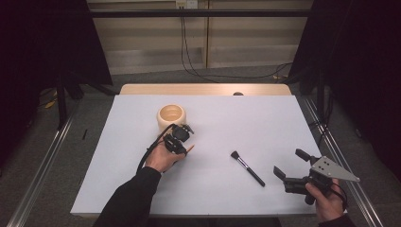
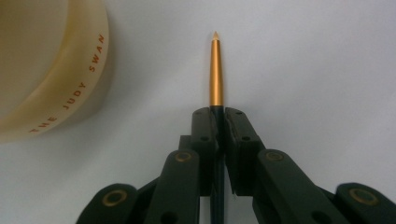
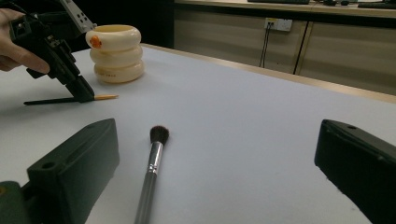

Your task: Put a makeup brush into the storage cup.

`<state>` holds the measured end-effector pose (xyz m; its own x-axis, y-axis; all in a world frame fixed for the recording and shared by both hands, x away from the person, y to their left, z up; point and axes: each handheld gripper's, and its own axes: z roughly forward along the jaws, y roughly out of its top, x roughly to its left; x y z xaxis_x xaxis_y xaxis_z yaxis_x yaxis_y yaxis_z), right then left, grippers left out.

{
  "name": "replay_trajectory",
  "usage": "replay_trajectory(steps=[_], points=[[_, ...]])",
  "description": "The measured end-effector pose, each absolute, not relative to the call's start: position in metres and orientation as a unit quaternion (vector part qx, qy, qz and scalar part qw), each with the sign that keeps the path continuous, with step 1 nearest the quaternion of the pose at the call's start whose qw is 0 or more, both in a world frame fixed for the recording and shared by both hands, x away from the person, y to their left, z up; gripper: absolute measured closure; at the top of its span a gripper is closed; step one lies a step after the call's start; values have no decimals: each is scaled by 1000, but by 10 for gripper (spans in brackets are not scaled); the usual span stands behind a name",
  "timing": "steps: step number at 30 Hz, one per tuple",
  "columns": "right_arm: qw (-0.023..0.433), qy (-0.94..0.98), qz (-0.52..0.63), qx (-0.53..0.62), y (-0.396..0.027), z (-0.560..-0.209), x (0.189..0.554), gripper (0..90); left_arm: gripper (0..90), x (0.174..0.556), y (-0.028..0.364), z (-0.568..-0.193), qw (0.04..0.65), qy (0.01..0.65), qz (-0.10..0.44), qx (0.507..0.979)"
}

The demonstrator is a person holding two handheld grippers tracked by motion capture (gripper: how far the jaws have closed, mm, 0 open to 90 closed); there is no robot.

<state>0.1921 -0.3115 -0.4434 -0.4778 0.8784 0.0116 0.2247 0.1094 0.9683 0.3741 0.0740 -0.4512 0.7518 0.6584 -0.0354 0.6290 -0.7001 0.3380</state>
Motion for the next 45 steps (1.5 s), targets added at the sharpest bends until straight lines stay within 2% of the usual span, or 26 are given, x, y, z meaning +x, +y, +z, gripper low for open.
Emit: replay_trajectory(steps=[22, 30, 45], points=[[311, 679, 525, 409, -312, -444, 193, 0, 837, 374, 84, -451, 191, 348, 28, 917], [311, 677, 524, 412, -312, -444, 193, 0, 836, 372, 91, -449, 225, 358, 17, 906], [310, 676, 528, 410, -310, -444, 193, 0, 836, 362, 110, -430, 295, 358, 29, 886]])
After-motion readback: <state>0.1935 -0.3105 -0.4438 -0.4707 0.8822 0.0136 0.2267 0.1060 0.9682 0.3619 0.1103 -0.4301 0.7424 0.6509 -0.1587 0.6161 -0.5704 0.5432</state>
